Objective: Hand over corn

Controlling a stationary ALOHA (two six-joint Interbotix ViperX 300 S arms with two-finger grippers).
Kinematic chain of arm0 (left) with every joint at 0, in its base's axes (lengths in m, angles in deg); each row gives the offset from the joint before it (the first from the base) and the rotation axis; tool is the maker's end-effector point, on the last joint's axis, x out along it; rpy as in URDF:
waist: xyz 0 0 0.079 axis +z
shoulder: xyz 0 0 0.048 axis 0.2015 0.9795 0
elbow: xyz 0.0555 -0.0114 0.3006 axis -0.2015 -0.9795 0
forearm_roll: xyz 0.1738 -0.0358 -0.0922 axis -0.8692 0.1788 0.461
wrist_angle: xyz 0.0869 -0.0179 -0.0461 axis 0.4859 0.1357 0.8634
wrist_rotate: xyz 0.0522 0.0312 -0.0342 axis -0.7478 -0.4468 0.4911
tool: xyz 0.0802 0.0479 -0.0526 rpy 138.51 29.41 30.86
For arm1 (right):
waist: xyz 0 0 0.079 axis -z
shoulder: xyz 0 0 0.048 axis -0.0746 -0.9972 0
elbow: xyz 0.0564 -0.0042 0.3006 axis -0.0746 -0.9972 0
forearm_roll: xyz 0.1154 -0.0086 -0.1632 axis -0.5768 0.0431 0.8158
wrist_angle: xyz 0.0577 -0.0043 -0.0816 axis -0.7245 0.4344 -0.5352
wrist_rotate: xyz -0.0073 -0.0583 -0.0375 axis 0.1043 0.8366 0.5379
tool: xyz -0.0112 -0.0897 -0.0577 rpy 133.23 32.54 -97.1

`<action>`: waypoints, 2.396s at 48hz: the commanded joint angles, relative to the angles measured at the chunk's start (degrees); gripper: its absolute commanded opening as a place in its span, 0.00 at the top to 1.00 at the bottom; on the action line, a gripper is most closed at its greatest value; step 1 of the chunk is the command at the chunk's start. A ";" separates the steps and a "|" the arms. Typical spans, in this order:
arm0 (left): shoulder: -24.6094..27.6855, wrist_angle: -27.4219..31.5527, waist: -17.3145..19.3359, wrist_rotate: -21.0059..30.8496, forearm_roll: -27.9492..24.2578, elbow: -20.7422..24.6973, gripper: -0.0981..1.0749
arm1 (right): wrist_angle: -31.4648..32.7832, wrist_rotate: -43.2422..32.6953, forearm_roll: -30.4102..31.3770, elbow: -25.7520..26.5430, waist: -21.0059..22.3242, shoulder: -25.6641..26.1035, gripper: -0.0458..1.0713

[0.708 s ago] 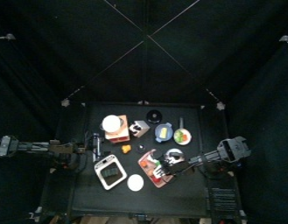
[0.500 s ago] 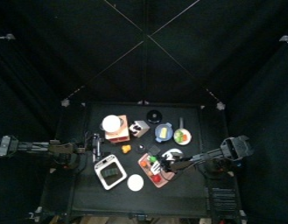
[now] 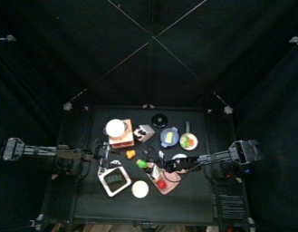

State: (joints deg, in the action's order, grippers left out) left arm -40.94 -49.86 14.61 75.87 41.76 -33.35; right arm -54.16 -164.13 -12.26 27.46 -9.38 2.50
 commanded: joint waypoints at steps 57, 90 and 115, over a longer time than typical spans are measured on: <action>12.66 -10.37 -2.90 -24.79 -0.18 2.81 0.14 | -18.63 -0.26 9.76 3.78 4.75 -3.43 0.30; 17.93 -10.20 -2.81 -24.87 -0.44 5.27 0.17 | -18.90 -0.18 9.76 3.69 4.57 -3.87 0.30; 18.02 -10.20 -2.90 -24.96 -0.53 5.27 0.33 | -18.81 -0.18 9.76 3.52 4.75 -4.57 0.29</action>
State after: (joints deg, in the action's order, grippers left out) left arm -22.75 -59.62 11.80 51.08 41.24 -29.66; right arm -72.79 -164.13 -2.33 29.75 -4.89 -2.95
